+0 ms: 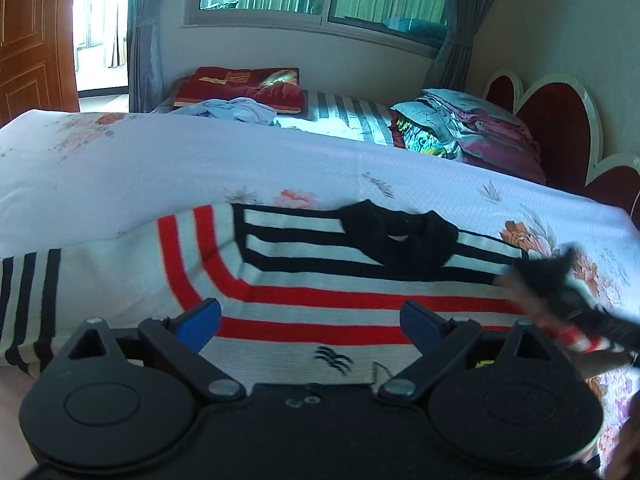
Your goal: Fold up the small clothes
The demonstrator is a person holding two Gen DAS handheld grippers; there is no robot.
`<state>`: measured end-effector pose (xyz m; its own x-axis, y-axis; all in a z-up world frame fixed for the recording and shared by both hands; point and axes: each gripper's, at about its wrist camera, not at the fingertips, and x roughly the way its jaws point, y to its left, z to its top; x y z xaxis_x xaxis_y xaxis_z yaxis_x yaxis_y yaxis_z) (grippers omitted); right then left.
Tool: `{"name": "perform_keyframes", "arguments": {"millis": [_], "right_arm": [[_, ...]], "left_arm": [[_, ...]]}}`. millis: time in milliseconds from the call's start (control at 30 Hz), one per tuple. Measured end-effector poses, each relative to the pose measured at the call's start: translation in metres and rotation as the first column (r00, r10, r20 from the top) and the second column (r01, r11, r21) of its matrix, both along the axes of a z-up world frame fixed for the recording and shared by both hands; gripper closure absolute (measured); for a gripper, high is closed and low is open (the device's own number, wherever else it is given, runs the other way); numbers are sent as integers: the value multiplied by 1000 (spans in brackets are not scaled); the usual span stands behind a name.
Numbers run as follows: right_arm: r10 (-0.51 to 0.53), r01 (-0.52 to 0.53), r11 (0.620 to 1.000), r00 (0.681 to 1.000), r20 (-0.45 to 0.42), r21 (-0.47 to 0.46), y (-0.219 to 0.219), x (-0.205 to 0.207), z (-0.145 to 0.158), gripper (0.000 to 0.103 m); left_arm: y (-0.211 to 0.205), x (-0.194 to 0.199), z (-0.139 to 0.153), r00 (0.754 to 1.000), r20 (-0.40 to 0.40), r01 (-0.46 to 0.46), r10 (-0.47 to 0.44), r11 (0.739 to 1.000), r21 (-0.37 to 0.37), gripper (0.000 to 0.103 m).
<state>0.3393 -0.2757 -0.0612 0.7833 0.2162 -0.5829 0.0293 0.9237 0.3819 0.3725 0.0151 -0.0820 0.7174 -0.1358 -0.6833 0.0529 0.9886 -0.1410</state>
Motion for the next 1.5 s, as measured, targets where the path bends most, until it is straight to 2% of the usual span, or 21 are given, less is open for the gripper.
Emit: {"name": "perform_keyframes", "arguments": {"millis": [67,133,167,200,267,367,500,600,700,733,767,800,833,933,1033,1233,1267,1300,1333,1367,1500], "right_arm": [[62,-62,998,997,-48,6,29,10,-14,95],[93,-93,996,992,-84,2,45,15,-25,89],[112,-111,994,989,-94,18,50,15,-28,79],[120,-118,992,988,-95,34,52,12,-28,61],[107,-106,994,992,-68,17,50,4,-23,49],[82,-85,995,995,-50,-47,39,-17,-16,49],[19,-26,992,998,-59,-123,10,-48,-15,49],[-51,36,985,995,-82,-171,-11,-64,-20,49],[-133,113,979,985,-109,-172,-36,-73,-29,49],[-161,139,974,980,-117,-178,-42,-73,-33,49],[-183,159,971,975,-126,-178,-49,-74,-35,49],[-200,176,969,971,-133,-172,-55,-75,-37,49],[-215,191,967,967,-135,-170,-60,-75,-38,49],[-233,207,962,963,-138,-178,-67,-74,-38,49],[-237,207,959,960,-147,-195,-73,-76,-42,49],[-225,190,959,962,-155,-209,-73,-66,-49,49],[-221,187,959,963,-152,-214,-71,-62,-50,51],[-218,183,958,964,-149,-220,-70,-59,-50,67],[-212,175,959,965,-153,-221,-68,-53,-52,77],[-210,173,961,964,-161,-215,-68,-49,-53,83],[-205,169,963,965,-163,-211,-64,-40,-52,83]], "left_arm": [[6,1,-3,1000,-8,15,-15,1000,-23,8],[9,3,-7,999,-23,46,-47,997,-55,8],[9,4,-9,997,-32,67,-69,995,-73,7],[8,5,-11,995,-41,83,-87,992,-97,6],[3,7,-16,991,-57,116,-125,982,-148,6],[-14,12,-28,979,-100,159,-180,970,-186,6],[-36,20,-54,966,-162,170,-201,968,-187,9],[-42,24,-67,970,-166,142,-179,967,-213,9],[-48,26,-71,974,-150,132,-168,966,-224,12],[-51,26,-72,973,-146,143,-178,964,-223,25],[-53,26,-73,970,-140,165,-200,959,-230,75],[-54,28,-75,963,-139,191,-229,950,-245,90],[-53,31,-78,960,-147,194,-240,942,-273,87],[-52,34,-81,962,-148,180,-231,939,-292,87],[-49,36,-78,964,-129,182,-233,929,-322,94],[-27,40,-40,981,-8,176,-194,907,-383,95],[-21,42,-33,984,13,170,-179,909,-381,95],[-15,44,-27,986,28,160,-162,910,-382,95],[-9,46,-22,988,39,151,-147,914,-376,95],[-3,48,-20,990,48,141,-132,920,-366,96],[14,50,-22,996,31,90,-85,936,-340,96]]}}
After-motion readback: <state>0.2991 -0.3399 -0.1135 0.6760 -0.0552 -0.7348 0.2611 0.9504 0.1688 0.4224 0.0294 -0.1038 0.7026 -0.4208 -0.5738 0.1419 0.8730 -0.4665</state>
